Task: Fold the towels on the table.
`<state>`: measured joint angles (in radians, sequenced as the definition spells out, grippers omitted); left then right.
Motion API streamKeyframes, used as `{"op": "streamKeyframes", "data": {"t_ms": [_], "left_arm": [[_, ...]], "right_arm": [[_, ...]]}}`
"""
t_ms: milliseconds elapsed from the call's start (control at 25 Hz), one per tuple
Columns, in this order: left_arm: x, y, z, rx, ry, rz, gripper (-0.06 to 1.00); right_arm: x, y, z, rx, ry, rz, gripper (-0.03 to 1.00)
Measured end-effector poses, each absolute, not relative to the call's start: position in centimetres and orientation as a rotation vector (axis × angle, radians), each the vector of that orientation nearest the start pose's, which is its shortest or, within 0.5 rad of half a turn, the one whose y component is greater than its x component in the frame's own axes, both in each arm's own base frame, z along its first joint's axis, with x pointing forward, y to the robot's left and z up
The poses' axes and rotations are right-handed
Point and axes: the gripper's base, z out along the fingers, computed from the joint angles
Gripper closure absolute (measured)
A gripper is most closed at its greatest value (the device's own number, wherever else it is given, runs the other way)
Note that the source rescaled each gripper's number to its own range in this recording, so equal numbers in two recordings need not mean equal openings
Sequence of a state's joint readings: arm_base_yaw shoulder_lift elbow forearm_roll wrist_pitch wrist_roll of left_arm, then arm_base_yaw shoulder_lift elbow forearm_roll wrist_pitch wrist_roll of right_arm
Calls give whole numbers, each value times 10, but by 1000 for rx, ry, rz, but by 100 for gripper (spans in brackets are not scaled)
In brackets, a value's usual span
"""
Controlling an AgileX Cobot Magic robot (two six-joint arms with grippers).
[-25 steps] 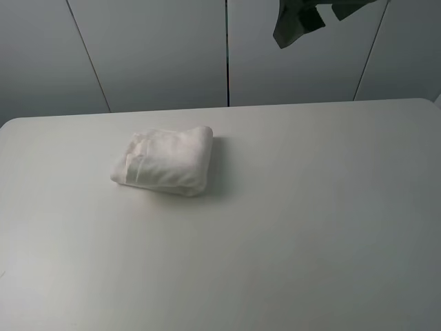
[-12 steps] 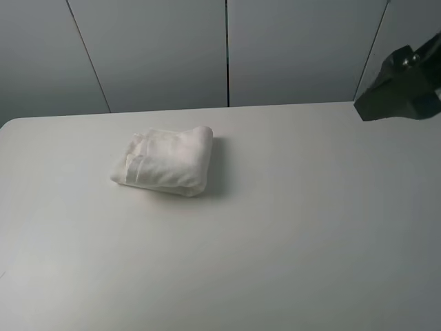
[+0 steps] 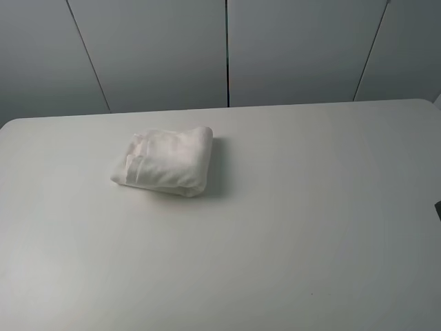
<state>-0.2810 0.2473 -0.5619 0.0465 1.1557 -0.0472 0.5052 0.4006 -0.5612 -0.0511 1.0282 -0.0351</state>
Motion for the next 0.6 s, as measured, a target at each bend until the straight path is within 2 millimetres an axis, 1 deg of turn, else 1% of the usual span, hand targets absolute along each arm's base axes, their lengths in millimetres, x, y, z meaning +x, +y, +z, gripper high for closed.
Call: {"op": "streamKeyframes", "data": {"t_ms": [40,120,280,440,600], "left_arm": [[22,-3,282,271,2286,-120,-5],[17,-4,279,282,2236,-154,-5],[5,-4,278,315,2137,-195,-5],[-6,-2,278,323,2054,-206,-5],[-8,-1,278,323,2041,-208,-5]], "right_arm": [[45,22,284,-643,2251,182,-3],[35,18,284,-638,2193,223,-3],[16,10,282,-632,2152,257,-3],[3,4,280,-614,2087,294,-3],[-8,-1,278,-593,2005,319,-3]]}}
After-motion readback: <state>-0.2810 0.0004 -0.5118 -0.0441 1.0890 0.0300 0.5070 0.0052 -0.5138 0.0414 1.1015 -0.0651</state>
